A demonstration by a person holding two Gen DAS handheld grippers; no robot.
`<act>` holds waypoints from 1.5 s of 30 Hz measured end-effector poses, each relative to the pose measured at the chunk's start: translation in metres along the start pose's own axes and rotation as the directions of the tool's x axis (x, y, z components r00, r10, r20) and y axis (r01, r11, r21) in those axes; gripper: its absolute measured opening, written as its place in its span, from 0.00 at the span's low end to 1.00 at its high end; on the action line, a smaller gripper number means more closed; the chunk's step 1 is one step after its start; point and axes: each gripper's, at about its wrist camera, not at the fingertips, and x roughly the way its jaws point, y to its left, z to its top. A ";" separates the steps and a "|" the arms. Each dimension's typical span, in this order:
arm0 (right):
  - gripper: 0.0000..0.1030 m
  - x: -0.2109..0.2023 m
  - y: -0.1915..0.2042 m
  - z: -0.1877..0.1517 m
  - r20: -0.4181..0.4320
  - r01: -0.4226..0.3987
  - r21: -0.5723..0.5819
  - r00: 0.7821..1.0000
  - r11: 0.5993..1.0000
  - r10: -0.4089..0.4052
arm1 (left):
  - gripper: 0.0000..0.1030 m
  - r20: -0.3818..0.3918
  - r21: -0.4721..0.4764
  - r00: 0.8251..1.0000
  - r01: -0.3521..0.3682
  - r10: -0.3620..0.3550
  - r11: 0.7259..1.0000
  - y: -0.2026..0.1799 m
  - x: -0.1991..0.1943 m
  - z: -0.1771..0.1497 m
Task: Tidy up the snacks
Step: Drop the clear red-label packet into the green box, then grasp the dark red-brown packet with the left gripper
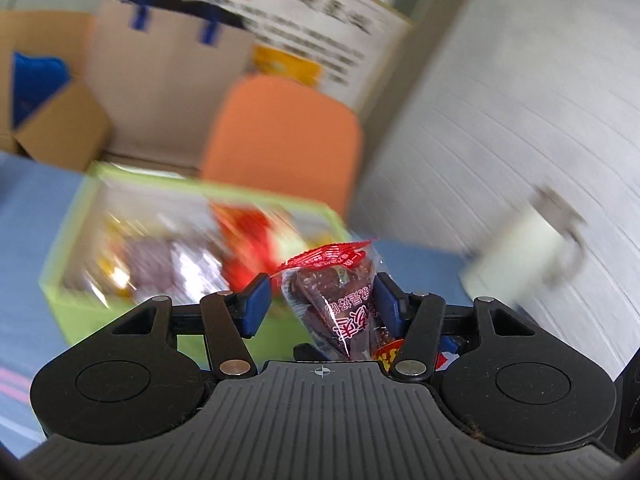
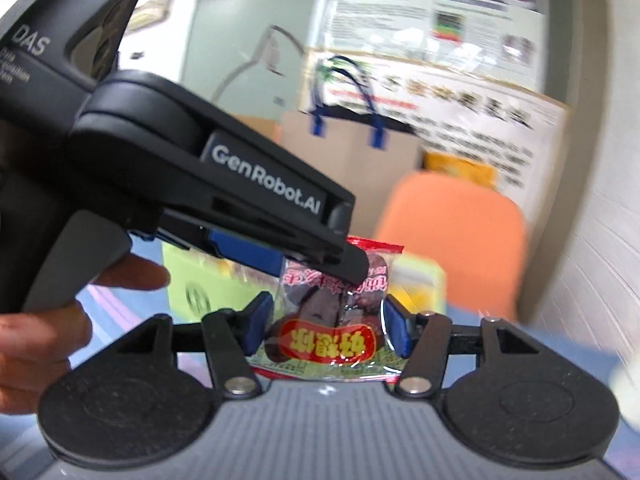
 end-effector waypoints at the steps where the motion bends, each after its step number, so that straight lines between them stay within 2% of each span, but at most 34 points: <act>1: 0.58 0.019 0.002 0.011 0.000 -0.028 -0.006 1.000 1.000 0.028 | 0.37 0.013 -0.004 1.000 -0.028 0.028 1.000 0.010 0.003 0.011; 5: 0.58 0.093 0.012 0.040 -0.041 -0.115 -0.017 0.993 0.993 0.114 | 0.38 0.007 -0.024 0.992 -0.128 0.128 0.992 0.054 0.031 0.043; 9: 0.58 0.158 0.018 0.042 -0.152 -0.185 0.012 0.971 0.983 0.184 | 0.40 -0.072 -0.078 0.981 -0.184 0.179 0.980 0.099 0.073 0.043; 10: 0.59 0.170 0.018 0.039 -0.186 -0.198 0.025 0.962 0.980 0.199 | 0.42 -0.090 -0.088 0.980 -0.187 0.179 0.978 0.107 0.081 0.040; 13: 0.66 0.186 0.018 0.033 -0.213 -0.208 0.027 0.955 0.978 0.209 | 0.45 -0.057 -0.055 0.985 -0.163 0.160 0.985 0.110 0.083 0.032; 15: 0.72 0.185 0.023 0.036 -0.208 -0.223 0.040 0.952 0.974 0.226 | 0.64 -0.047 -0.040 0.989 -0.139 0.137 0.989 0.108 0.082 0.032; 16: 0.73 0.186 0.021 0.036 -0.204 -0.228 0.047 0.951 0.973 0.232 | 0.65 -0.041 -0.042 0.991 -0.129 0.127 0.991 0.107 0.079 0.032; 18: 0.77 0.174 0.023 0.038 -0.181 -0.218 0.043 0.958 0.975 0.222 | 0.67 -0.006 -0.042 0.994 -0.106 0.105 0.994 0.099 0.063 0.031; 20: 0.91 0.154 0.020 0.037 -0.124 -0.192 0.024 0.973 0.981 0.194 | 0.74 0.037 -0.038 0.995 -0.089 0.090 0.995 0.090 0.042 0.031; 23: 0.98 0.099 0.013 0.035 -0.035 -0.130 -0.009 0.991 0.991 0.130 | 0.80 0.102 -0.023 0.992 -0.073 0.075 0.997 0.075 0.007 0.023; 26: 0.99 0.052 0.005 0.022 0.010 -0.092 -0.007 0.996 0.996 0.092 | 0.84 0.118 -0.019 0.992 -0.045 0.047 0.999 0.059 -0.022 0.005; 29: 0.99 0.004 0.001 -0.006 0.008 -0.059 0.018 0.998 0.998 0.058 | 0.84 0.103 -0.021 0.994 -0.020 0.022 1.000 0.042 -0.046 -0.025; 31: 0.99 -0.024 0.000 -0.032 -0.012 -0.031 0.052 0.999 0.998 0.032 | 0.84 0.062 -0.019 0.998 0.009 -0.008 1.000 0.030 -0.056 -0.049; 35: 0.99 -0.066 0.010 -0.079 -0.105 0.015 0.097 0.994 0.995 -0.005 | 0.83 -0.061 -0.012 0.997 0.051 -0.052 0.999 0.006 -0.056 -0.102; 40: 0.99 -0.099 0.033 -0.134 -0.186 0.007 0.154 0.982 0.988 0.022 | 0.79 -0.214 -0.004 0.972 0.094 -0.093 0.996 -0.017 -0.042 -0.154; 42: 0.99 -0.099 0.036 -0.141 -0.185 -0.025 0.188 0.981 0.982 0.060 | 0.75 -0.272 -0.016 0.957 0.099 -0.099 0.995 -0.023 -0.034 -0.169; 45: 0.99 -0.089 0.037 -0.137 -0.184 -0.016 0.164 0.982 0.986 0.047 | 0.74 -0.315 -0.029 0.947 0.064 -0.070 0.998 -0.025 -0.032 -0.181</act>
